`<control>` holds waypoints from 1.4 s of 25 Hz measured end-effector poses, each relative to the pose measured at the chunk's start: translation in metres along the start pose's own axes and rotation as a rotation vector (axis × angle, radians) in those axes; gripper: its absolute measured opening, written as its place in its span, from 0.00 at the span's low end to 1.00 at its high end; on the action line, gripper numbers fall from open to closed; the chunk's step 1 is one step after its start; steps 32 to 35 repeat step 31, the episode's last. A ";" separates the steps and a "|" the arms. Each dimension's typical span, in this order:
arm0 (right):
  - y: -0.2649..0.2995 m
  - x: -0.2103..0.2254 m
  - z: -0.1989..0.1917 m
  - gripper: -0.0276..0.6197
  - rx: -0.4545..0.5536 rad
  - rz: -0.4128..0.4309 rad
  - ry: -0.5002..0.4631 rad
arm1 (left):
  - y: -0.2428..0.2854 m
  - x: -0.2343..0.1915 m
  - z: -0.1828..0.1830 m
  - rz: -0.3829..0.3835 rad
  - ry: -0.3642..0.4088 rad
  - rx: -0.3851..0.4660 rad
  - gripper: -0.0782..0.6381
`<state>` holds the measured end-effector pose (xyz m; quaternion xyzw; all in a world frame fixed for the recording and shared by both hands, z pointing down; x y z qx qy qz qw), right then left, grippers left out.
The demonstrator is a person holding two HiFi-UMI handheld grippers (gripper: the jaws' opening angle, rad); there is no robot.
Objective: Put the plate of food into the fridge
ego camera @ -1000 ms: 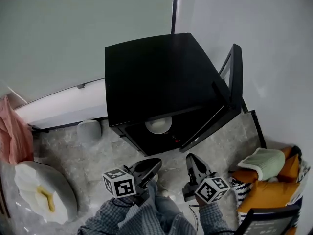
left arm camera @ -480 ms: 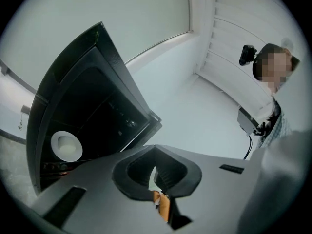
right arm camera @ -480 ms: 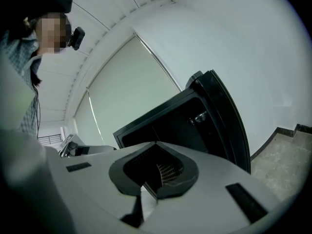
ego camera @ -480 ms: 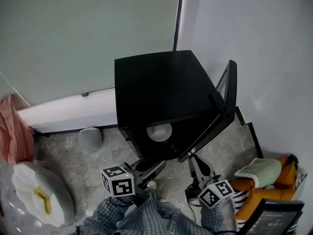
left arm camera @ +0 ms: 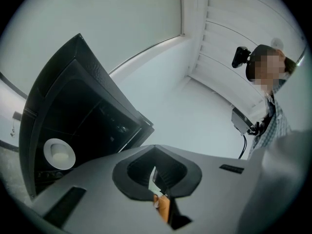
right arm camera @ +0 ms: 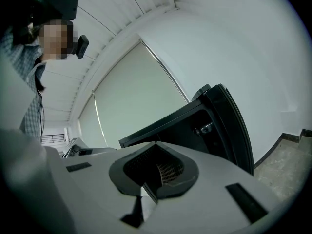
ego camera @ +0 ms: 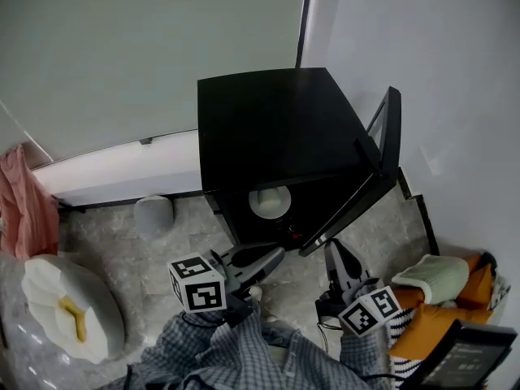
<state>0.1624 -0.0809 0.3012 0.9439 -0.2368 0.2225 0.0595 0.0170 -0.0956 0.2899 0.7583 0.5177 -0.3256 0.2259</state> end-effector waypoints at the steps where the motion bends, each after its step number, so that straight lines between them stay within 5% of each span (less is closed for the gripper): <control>1: -0.001 -0.001 0.000 0.05 0.001 0.001 0.001 | 0.001 0.001 -0.001 -0.004 0.005 -0.005 0.12; 15: -0.004 -0.017 -0.002 0.05 -0.006 0.036 0.002 | 0.008 0.023 -0.016 -0.081 0.096 -0.089 0.12; 35: -0.002 -0.025 -0.007 0.05 -0.018 0.064 0.024 | 0.006 0.031 -0.021 -0.129 0.036 -0.107 0.12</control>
Point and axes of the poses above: the fingertips, and each gripper's own axes: y forward along the fingers, x to its right, z out of its top, the point moved 3 cm from there along -y, backward along the fingers, and after that the axes turned 3 degrees about -y, right-handed, at the moved point
